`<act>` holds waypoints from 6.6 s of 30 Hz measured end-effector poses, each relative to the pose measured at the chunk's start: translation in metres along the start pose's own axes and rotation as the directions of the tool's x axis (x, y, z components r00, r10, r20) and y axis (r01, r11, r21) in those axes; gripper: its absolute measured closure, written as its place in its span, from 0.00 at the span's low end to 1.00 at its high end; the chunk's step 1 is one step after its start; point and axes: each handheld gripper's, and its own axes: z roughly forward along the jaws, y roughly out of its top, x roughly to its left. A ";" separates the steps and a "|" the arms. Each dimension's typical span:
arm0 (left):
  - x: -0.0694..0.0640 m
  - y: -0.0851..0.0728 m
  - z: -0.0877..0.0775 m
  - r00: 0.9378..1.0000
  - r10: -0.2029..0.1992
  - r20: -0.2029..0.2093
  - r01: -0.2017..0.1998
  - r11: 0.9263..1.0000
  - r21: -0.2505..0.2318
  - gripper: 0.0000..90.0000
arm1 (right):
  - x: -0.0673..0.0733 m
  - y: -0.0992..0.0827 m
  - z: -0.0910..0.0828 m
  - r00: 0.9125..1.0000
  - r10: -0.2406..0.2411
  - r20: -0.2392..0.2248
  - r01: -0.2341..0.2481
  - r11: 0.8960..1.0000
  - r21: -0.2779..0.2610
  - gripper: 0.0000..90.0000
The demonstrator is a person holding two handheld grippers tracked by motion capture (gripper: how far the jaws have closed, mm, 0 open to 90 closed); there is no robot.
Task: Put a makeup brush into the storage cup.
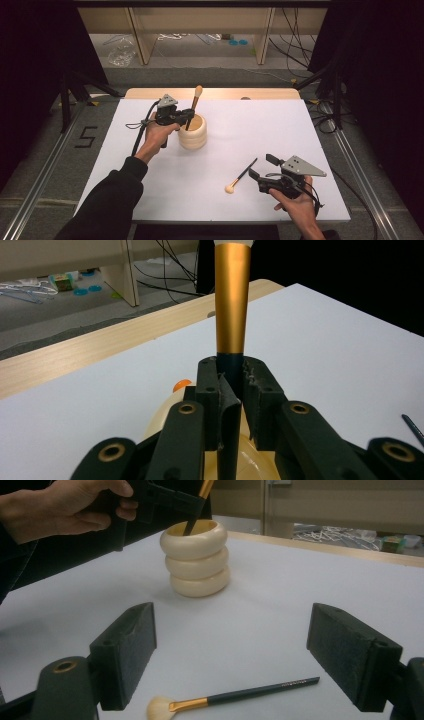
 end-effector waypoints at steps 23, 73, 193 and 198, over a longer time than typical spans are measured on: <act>0.002 -0.005 -0.006 1.000 0.000 -0.004 0.000 1.000 0.027 0.78 | 0.000 0.000 0.000 1.000 0.001 0.000 -0.001 1.000 0.002 0.23; -0.040 -0.015 -0.087 0.999 -0.006 0.035 0.006 1.000 0.014 0.31 | 0.000 0.000 0.000 1.000 -0.002 -0.007 0.002 1.000 0.004 0.23; -0.077 -0.093 -0.144 1.000 0.004 0.017 -0.004 1.000 0.017 0.19 | -0.017 0.008 0.070 0.862 -0.358 -0.360 0.487 0.781 0.390 0.28; -0.077 -0.093 -0.143 1.000 0.002 0.024 -0.002 1.000 0.017 0.19 | -0.016 0.006 0.078 0.855 -0.347 -0.385 0.497 0.760 0.419 0.28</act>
